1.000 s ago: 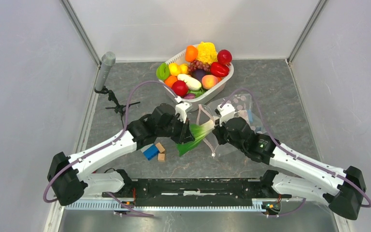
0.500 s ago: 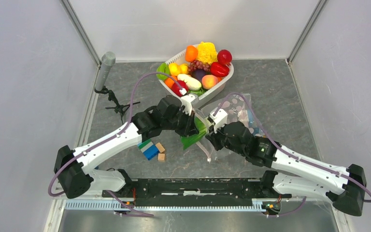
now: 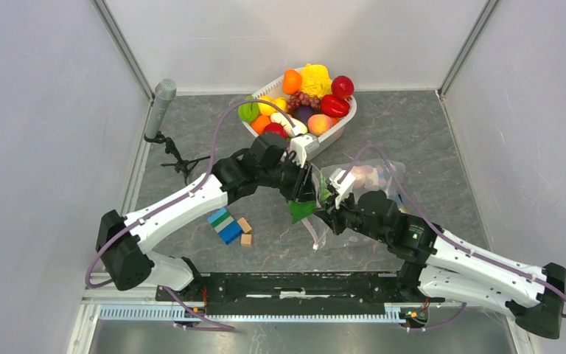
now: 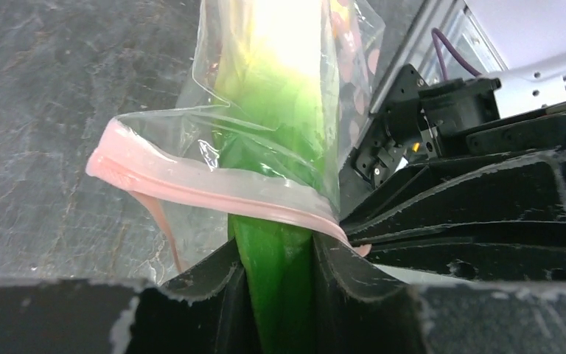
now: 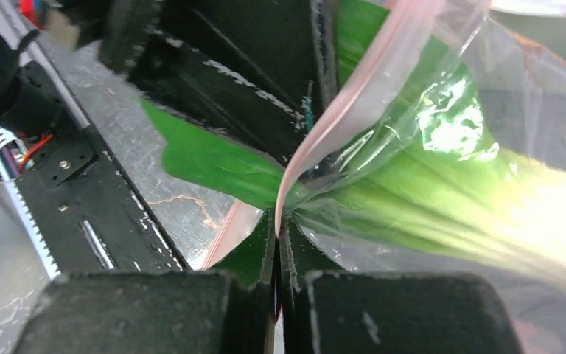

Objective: Place the food in the zip-top bag and seal the zipper
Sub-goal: Place the fake vegetable in the zipper food storage bag.

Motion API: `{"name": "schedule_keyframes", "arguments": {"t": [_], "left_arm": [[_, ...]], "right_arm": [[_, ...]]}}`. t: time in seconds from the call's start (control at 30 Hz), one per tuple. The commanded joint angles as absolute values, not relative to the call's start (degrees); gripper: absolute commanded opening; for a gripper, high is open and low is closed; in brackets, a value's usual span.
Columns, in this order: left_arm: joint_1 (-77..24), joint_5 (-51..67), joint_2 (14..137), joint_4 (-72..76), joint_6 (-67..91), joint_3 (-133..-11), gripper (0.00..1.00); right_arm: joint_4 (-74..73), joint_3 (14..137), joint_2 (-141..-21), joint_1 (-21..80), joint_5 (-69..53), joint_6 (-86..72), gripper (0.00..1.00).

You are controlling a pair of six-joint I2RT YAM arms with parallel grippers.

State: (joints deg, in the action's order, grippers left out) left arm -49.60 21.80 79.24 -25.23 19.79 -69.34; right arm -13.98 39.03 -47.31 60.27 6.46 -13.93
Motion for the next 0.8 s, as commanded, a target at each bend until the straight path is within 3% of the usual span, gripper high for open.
{"name": "schedule_keyframes", "arguments": {"t": [0.0,0.07,0.13,0.2,0.3,0.47,0.57,0.77], "left_arm": [[-49.8,27.33,81.01,-25.18,16.23,-71.53,0.35],[-49.82,22.41,80.89,-25.4,16.79,-70.84,0.46],[-49.83,18.98,80.34,-25.66,17.88,-70.57,0.48],[-49.83,19.81,79.56,-25.18,18.1,-70.58,0.58],[-49.82,20.67,78.59,-26.16,17.5,-71.69,0.64],[-49.77,19.31,72.38,-26.64,16.09,-70.08,0.9],[-49.74,17.5,67.87,-26.63,15.73,-68.3,0.96],[-49.74,5.34,57.52,-26.72,17.75,-64.07,0.98]], "right_arm": [[-6.9,36.93,-43.62,60.56,1.48,-10.67,0.03],[-7.6,37.51,-43.31,60.56,0.54,-9.79,0.03],[-10.89,38.75,-44.27,60.56,1.74,-9.06,0.03],[-16.38,41.1,-46.33,60.56,6.84,-9.0,0.03],[-19.27,41.6,-47.67,60.56,9.48,-9.05,0.03],[-16.44,39.47,-44.21,60.39,19.67,-14.7,0.03],[-15.87,39.48,-44.63,59.79,25.67,-19.61,0.02],[1.48,35.27,-35.22,59.81,20.73,-17.94,0.0]]}}
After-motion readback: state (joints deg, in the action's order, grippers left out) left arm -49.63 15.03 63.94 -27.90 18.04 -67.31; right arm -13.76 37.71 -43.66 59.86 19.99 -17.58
